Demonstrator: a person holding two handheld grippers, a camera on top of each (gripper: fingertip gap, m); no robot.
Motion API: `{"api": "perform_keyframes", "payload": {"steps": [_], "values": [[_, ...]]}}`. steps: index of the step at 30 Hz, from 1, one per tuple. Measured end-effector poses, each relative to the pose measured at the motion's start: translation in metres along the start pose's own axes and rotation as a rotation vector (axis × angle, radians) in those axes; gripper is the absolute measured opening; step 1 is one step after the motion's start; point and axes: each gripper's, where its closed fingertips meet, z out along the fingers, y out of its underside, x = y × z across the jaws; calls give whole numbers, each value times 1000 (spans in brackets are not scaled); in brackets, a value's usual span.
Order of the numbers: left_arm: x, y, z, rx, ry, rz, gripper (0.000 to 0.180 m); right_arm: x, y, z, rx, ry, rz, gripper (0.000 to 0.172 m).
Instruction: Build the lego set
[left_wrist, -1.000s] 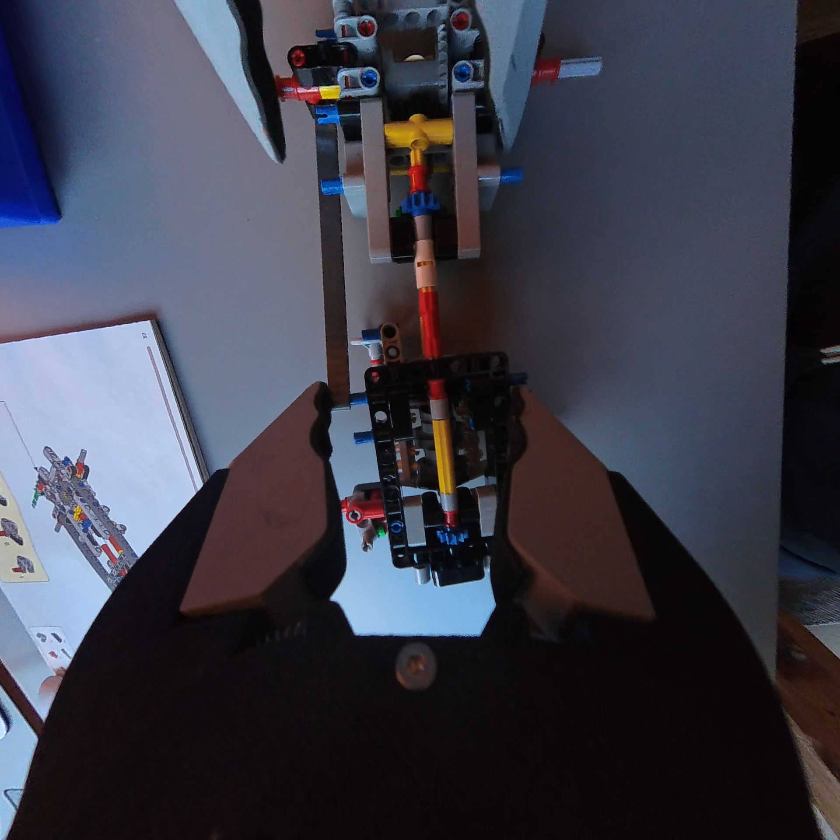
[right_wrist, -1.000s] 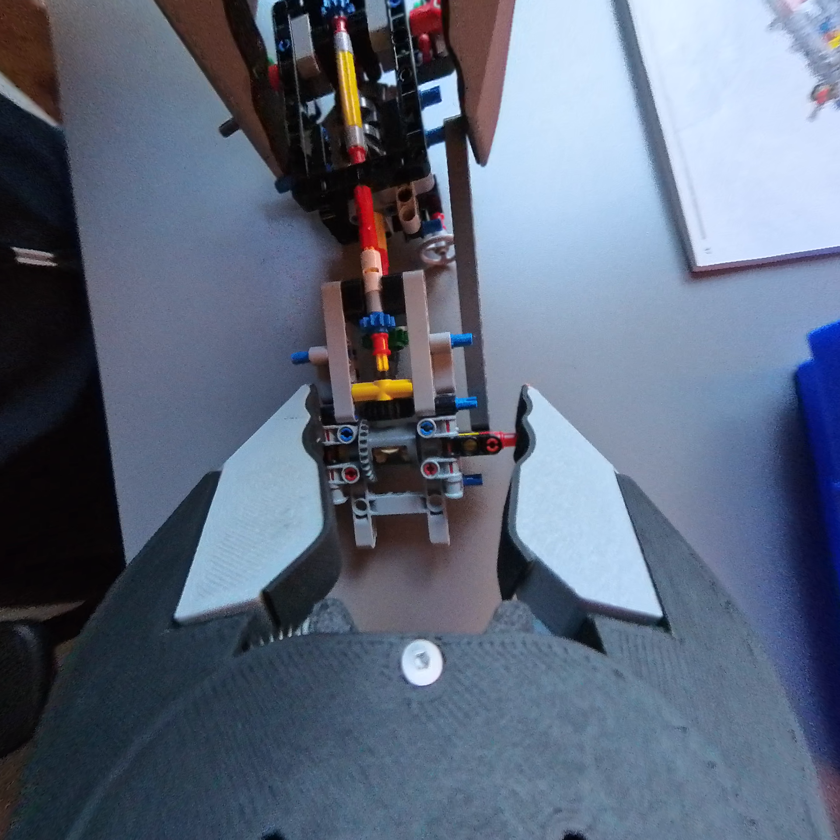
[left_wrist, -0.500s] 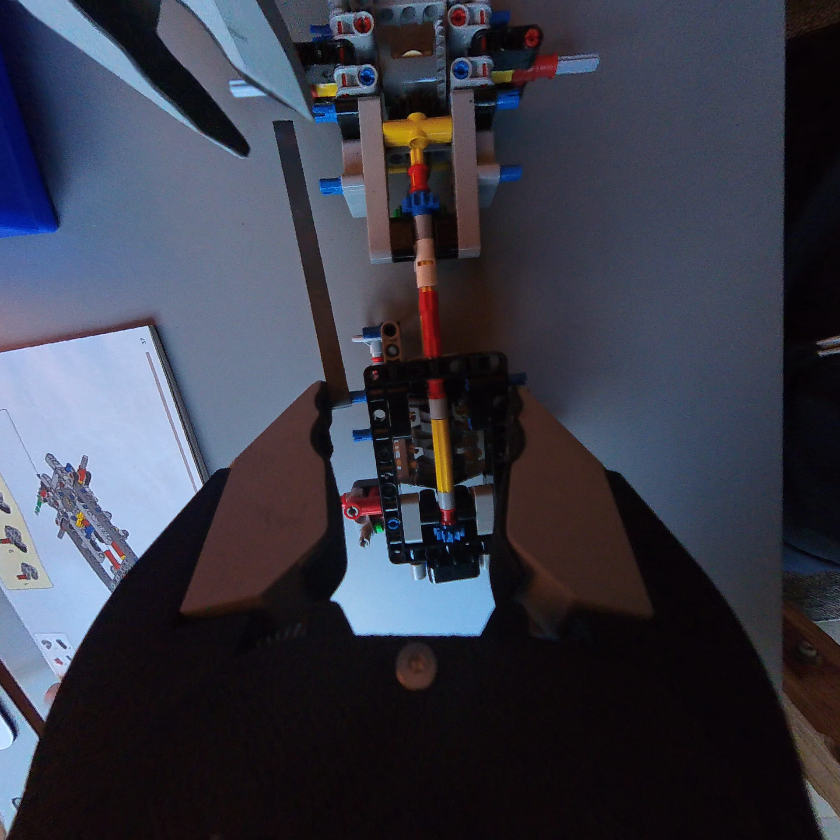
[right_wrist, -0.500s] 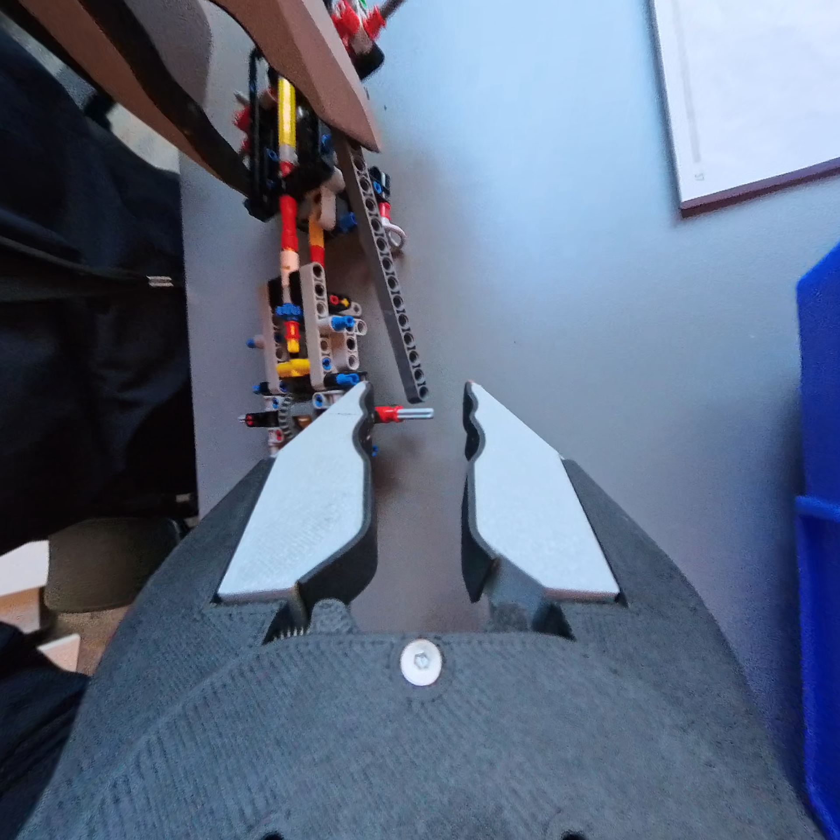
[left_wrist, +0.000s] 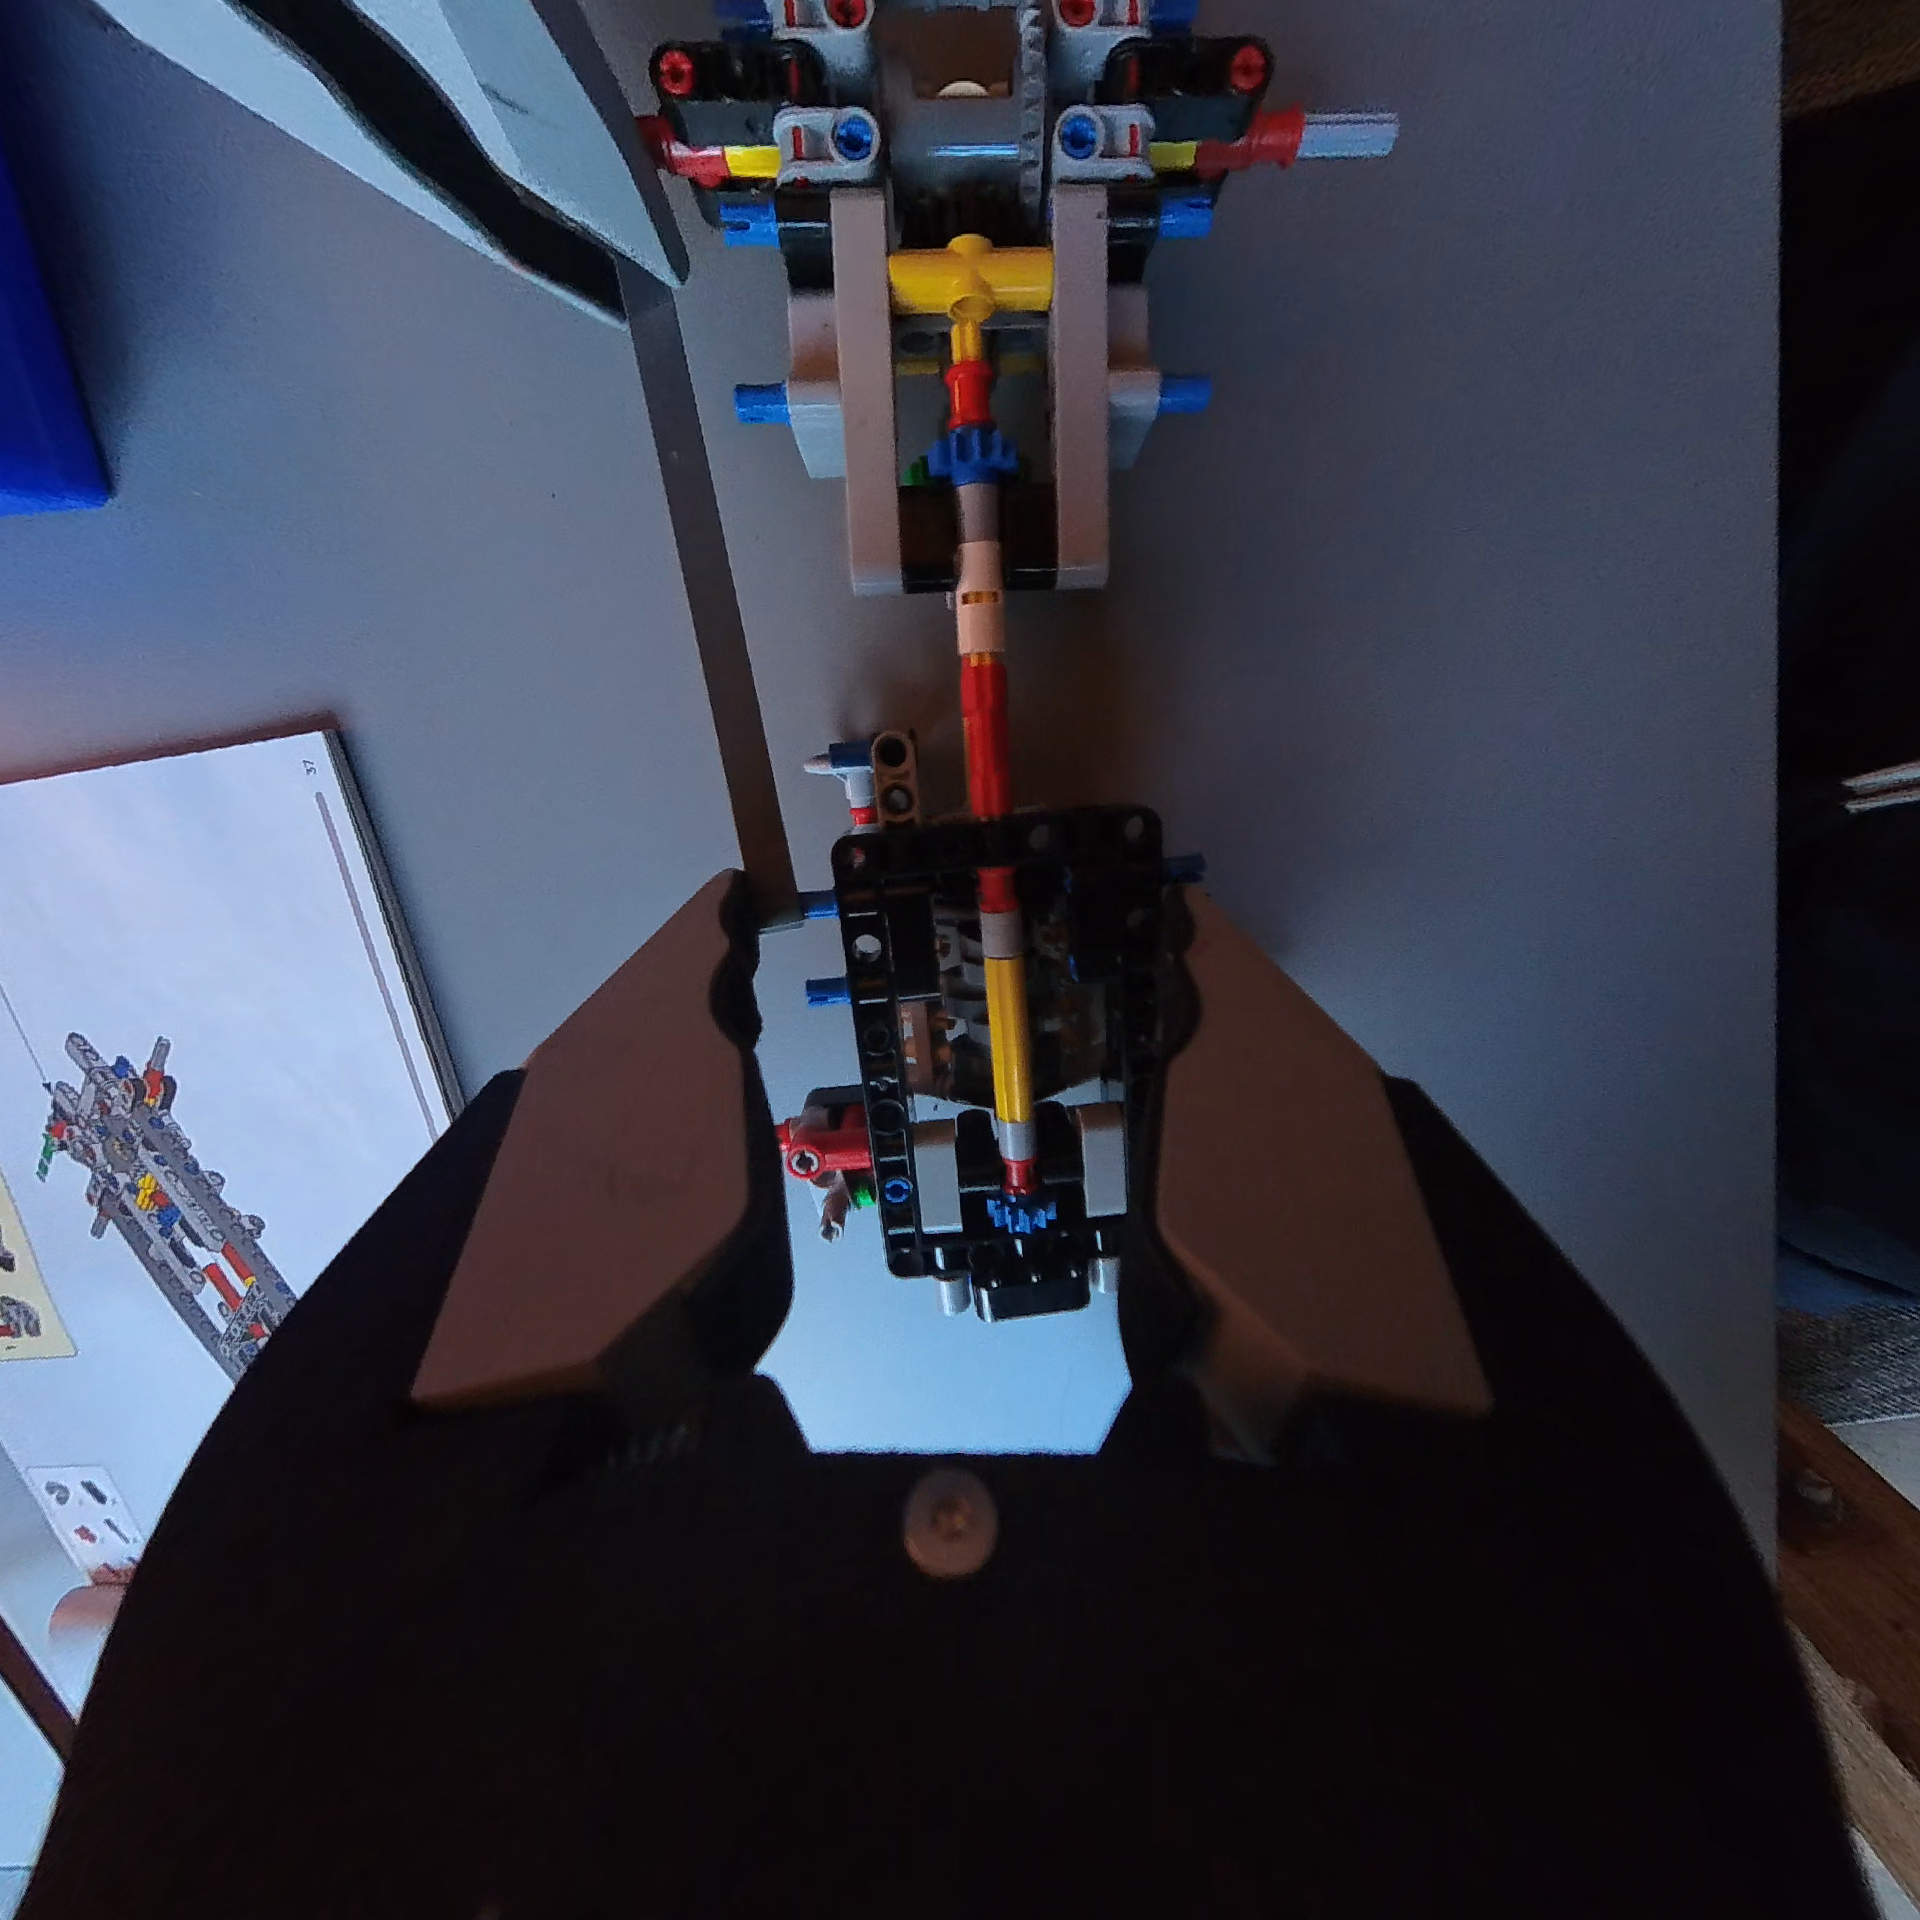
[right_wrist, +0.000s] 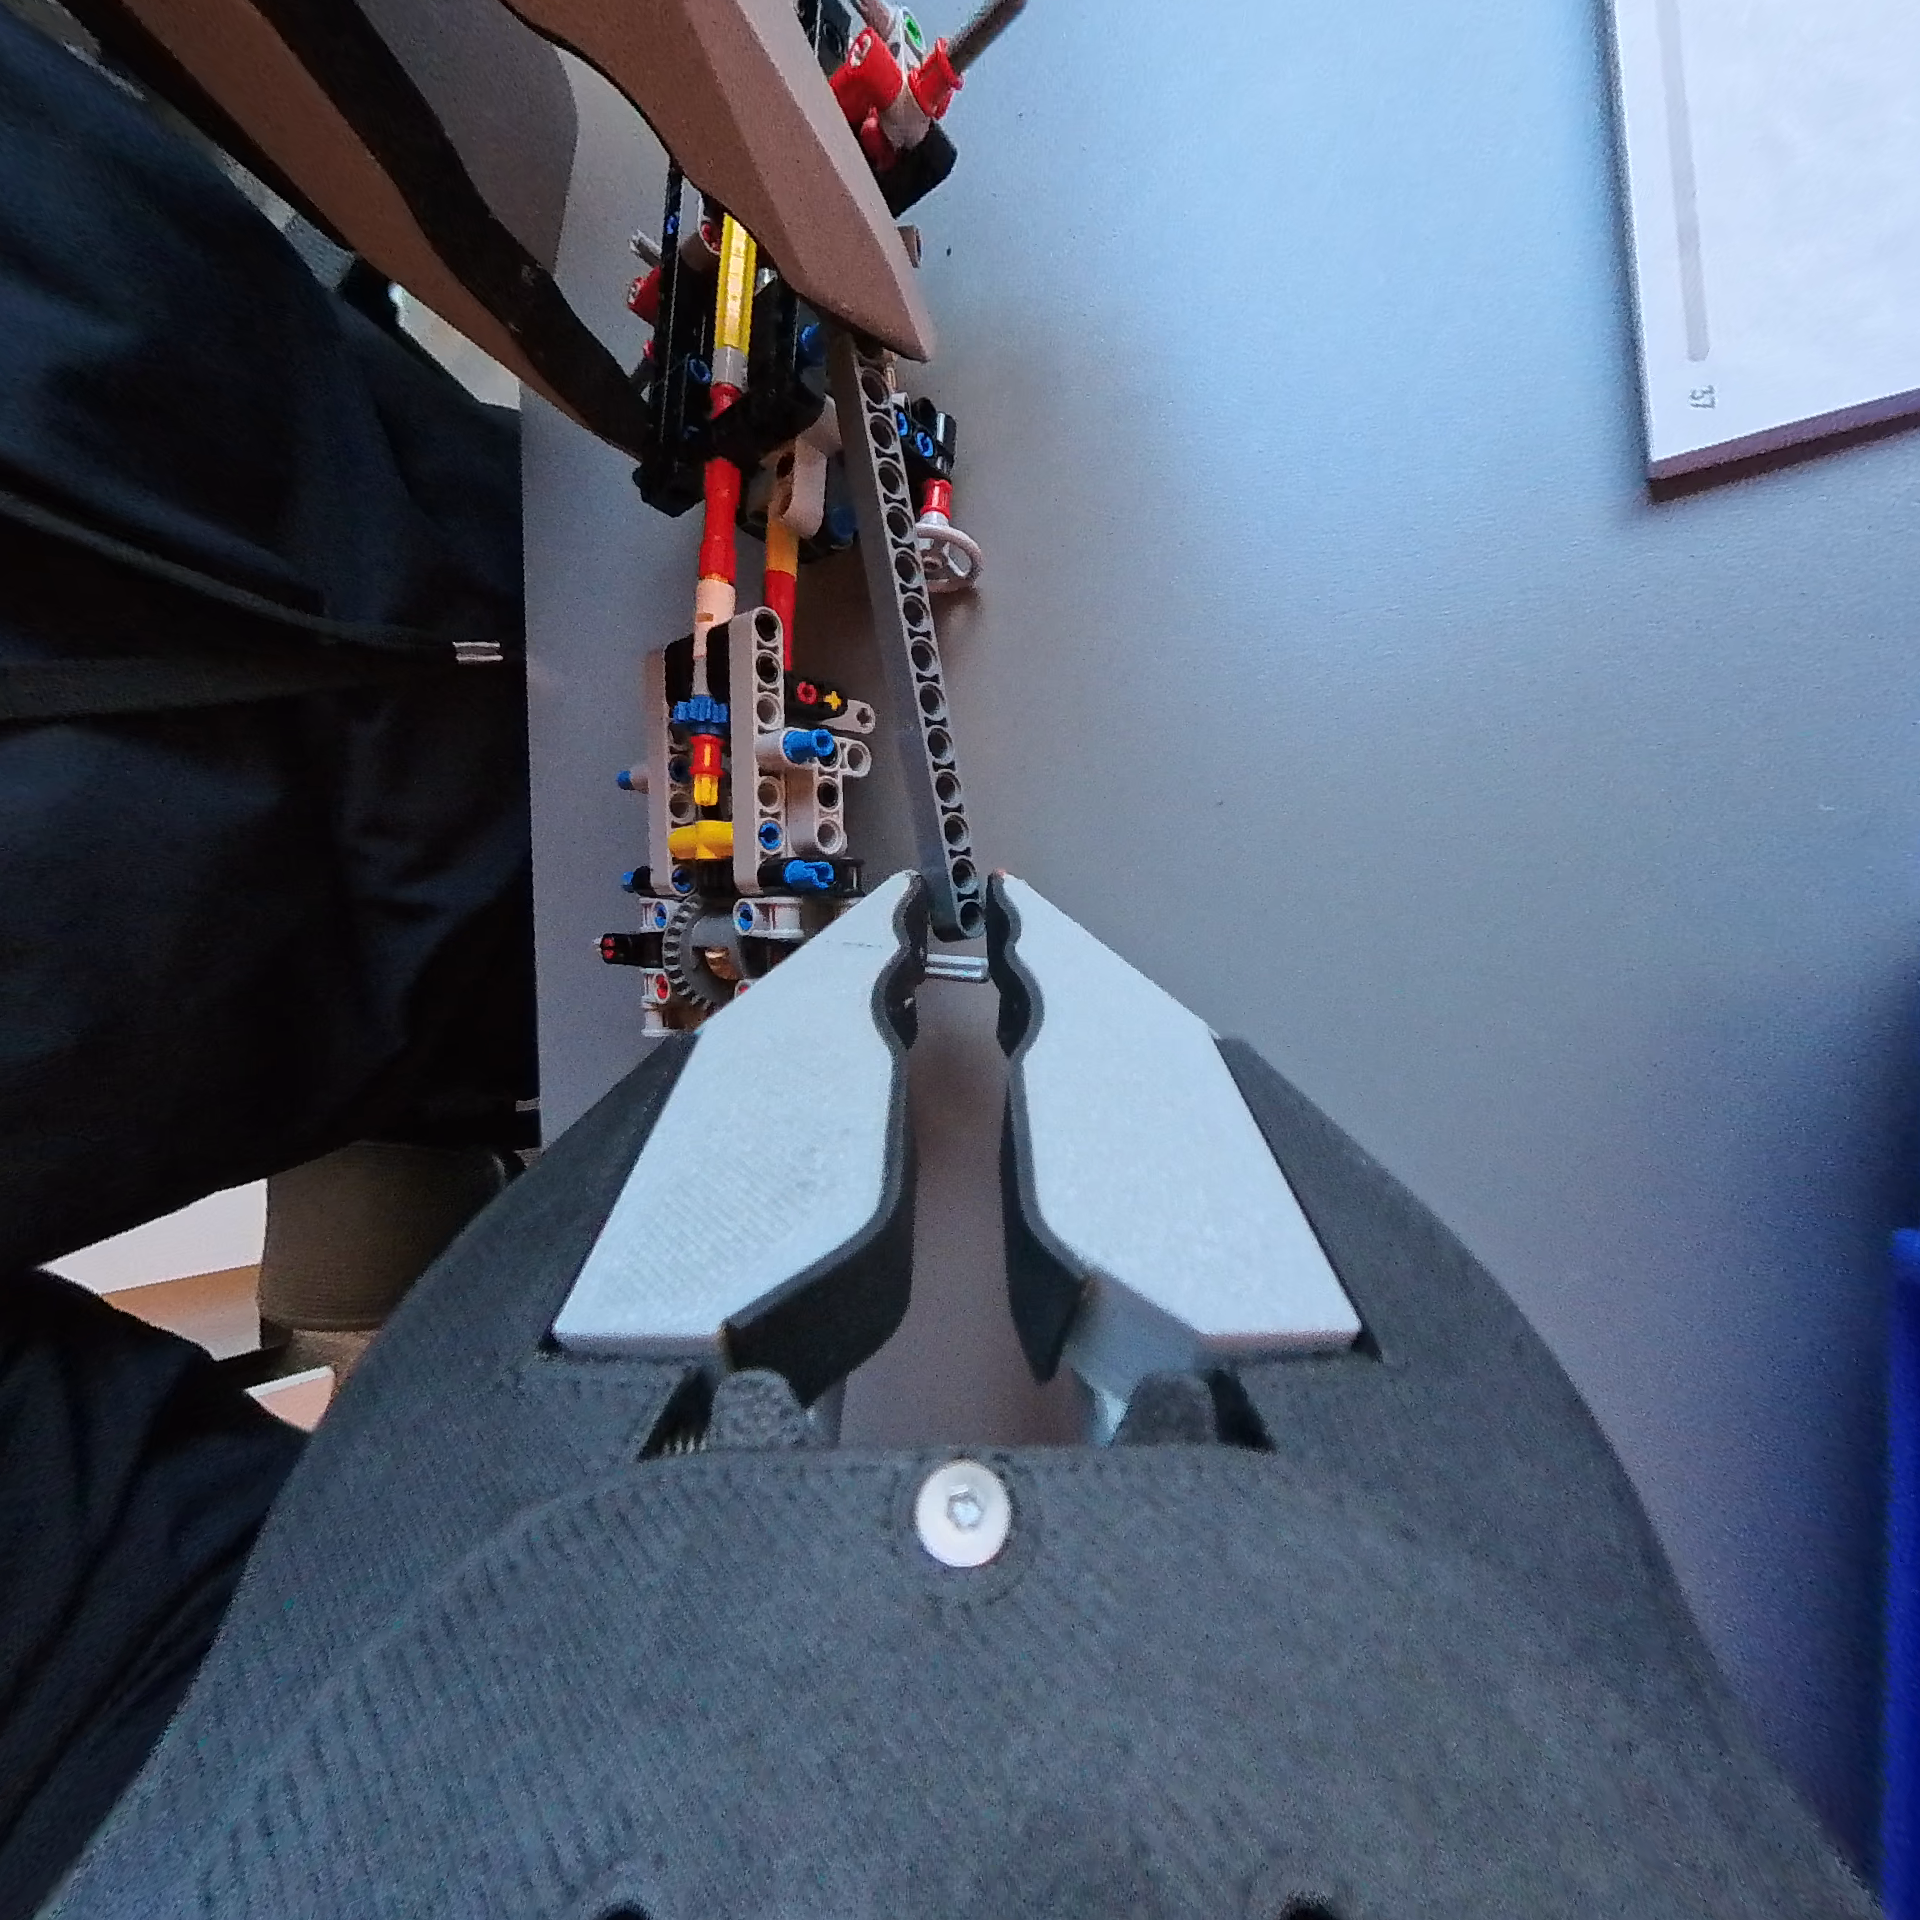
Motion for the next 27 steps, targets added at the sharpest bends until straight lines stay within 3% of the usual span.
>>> {"api": "perform_keyframes", "payload": {"steps": [14, 19, 27], "values": [[1, 3, 2, 5, 21, -21, 76, -12, -8, -10, -4, -7, 189, 7], [2, 1, 3, 2, 21, -14, 76, -35, -13, -12, 32, -126, 180, 46], [2, 2, 4, 12, 29, -25, 76, -43, -11, -9, 36, 54, 56, 59]]}}
